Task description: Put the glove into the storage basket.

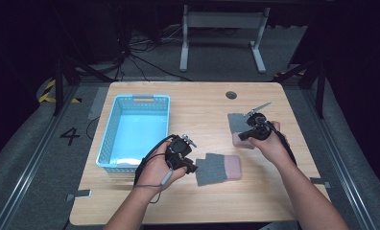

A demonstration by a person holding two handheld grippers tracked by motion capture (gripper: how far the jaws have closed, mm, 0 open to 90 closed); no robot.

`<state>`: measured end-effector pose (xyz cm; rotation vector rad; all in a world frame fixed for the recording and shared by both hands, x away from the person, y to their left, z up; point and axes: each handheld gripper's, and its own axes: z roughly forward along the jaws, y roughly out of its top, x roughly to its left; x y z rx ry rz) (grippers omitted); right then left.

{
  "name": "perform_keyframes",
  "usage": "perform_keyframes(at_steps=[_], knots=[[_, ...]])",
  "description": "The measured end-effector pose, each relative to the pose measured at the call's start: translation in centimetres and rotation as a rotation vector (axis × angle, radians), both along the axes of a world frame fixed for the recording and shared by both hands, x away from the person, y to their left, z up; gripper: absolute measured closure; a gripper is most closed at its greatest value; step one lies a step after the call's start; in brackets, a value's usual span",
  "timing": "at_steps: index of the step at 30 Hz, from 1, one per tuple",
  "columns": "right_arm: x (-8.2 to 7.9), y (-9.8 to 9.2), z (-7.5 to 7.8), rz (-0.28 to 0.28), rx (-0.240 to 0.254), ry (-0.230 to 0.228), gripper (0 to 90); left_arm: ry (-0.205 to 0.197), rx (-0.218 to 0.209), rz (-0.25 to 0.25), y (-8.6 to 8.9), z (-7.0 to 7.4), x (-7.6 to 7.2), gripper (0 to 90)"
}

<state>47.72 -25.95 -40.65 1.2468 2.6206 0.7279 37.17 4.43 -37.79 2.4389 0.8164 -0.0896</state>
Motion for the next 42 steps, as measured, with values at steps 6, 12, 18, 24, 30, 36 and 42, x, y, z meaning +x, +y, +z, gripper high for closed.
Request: perform_keyframes(at_steps=[6, 12, 18, 24, 30, 36, 42], knots=[[0.5, 0.4, -0.9, -0.002, -0.01, 0.012, 90.0, 0.004, 0.001, 0.002, 0.1, 0.0, 0.0, 69.5], [0.8, 0.4, -1.4, -0.009, -0.02, 0.024, 90.0, 0.007, 0.004, 0.0, 0.1, -0.1, 0.1, 69.4], [0.7, 0.0, -1.5, -0.019, -0.02, 0.035, 90.0, 0.008, 0.003, 0.001, 0.1, 0.0, 0.0, 69.4], [0.1, -1.2, -1.5, -0.036, -0.015, 0.045, 90.0, 0.011, 0.006, -0.001, 0.0, 0.0, 0.0, 69.4], [-0.7, -2.7, -1.4, -0.049, -0.022, 0.053, 90.0, 0.011, 0.007, -0.003, 0.0, 0.0, 0.1, 69.4], [-1.4, -4.1, -1.4, -0.065, -0.027, 0.062, 90.0, 0.012, 0.01, -0.001, 0.0, -0.1, 0.1, 69.4], [-1.9, -5.1, -1.3, -0.08, -0.029, 0.069, 90.0, 0.014, 0.008, 0.001, 0.0, 0.0, 0.1, 69.4]])
